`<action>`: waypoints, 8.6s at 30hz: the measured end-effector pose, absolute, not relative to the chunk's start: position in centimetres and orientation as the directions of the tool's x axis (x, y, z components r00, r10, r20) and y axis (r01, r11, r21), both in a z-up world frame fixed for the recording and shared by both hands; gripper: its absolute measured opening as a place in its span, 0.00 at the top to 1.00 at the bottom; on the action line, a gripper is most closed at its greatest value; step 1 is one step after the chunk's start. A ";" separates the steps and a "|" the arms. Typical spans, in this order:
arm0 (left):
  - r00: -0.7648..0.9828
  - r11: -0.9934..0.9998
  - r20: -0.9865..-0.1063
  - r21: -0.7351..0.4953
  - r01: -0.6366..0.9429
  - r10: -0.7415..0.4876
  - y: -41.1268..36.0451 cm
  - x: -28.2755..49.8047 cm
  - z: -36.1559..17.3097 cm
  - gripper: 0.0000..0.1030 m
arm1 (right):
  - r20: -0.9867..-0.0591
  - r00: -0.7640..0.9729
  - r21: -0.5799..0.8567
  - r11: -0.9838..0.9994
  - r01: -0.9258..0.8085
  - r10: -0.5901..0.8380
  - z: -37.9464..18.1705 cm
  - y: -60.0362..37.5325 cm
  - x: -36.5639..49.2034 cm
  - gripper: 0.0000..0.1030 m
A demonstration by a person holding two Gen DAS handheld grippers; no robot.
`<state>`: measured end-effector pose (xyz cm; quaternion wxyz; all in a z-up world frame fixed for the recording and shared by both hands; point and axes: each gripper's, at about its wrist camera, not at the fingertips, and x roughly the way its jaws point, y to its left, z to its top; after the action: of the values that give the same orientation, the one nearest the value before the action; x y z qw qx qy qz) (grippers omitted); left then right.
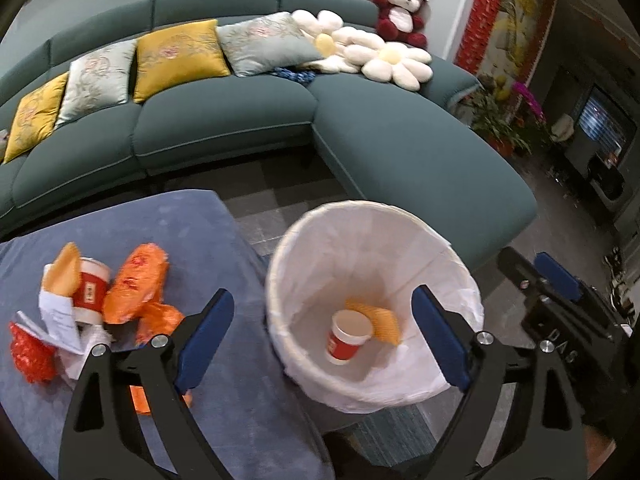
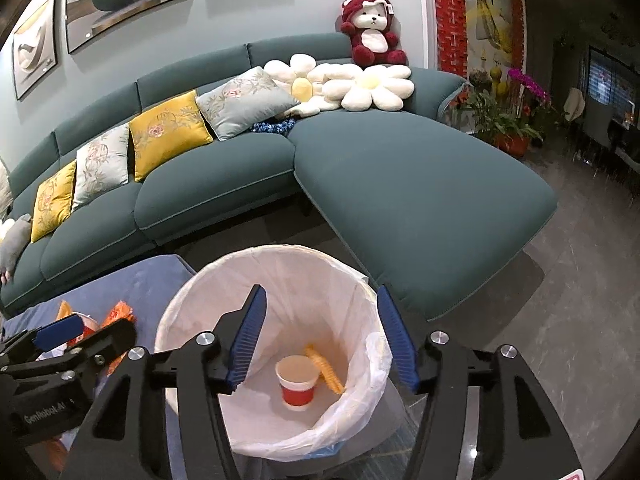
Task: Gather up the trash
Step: 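Carry cup and mesh sleeve over the wastebasket and open both tools, then grasp the red plastic bag with the left tool while the right tool grasps the orange bag, then move over the wastebasket and open the left tool to drop the red bag, then open the right tool to drop the orange bag into the wastebasket, then grasp the white papers with the left tool while the right tool grasps the orange bag, then carry papers over the wastebasket and open the left tool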
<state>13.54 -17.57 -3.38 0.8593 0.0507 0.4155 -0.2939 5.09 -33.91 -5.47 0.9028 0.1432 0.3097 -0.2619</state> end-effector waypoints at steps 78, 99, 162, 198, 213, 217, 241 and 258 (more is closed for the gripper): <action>0.579 1.000 -0.815 -0.030 0.000 -0.024 16.8 18.1 -10.1 0.64 | -0.864 0.502 0.069 0.979 0.189 -0.036 -19.1 -7.7 16.9 0.78; 0.654 0.975 -0.732 -0.067 0.211 -0.192 3.5 11.6 -1.3 0.65 | -0.701 0.707 0.136 0.957 0.255 -0.089 -5.4 -15.9 7.8 0.78; 0.497 0.851 -0.775 -0.096 0.517 -0.390 -20.4 13.2 -3.5 0.27 | -0.691 0.645 0.129 0.822 0.555 -0.326 -7.1 -34.8 3.9 0.70; 0.558 0.997 -0.827 -0.077 0.010 -0.070 5.3 19.3 -6.6 0.12 | -0.710 0.690 0.107 0.948 0.301 -0.139 -7.3 -15.2 12.2 0.40; 0.469 0.986 -0.881 -0.128 -0.106 -0.064 9.7 24.6 -10.9 0.12 | -0.794 0.607 0.165 0.953 0.252 -0.023 -13.8 -10.1 20.6 0.40; 0.432 0.983 -0.900 -0.133 -0.127 -0.066 10.0 25.7 -12.4 0.13 | -0.808 0.589 0.172 0.953 0.250 -0.008 -15.5 -9.6 23.0 0.40; 0.423 0.991 -0.904 -0.108 -0.081 -0.064 11.4 23.6 -12.7 0.93 | -0.835 0.551 0.176 0.957 0.232 0.020 -18.6 -8.2 24.6 0.94; 0.529 0.990 -0.838 -0.120 0.068 -0.138 4.1 18.7 -4.7 0.96 | -0.715 0.697 0.206 0.937 0.282 -0.053 -8.2 -14.2 15.4 0.94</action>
<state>18.70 4.08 -4.71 0.8735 -0.0363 0.4819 -0.0588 15.36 -14.16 -8.25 0.9085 0.1518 0.3782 -0.0921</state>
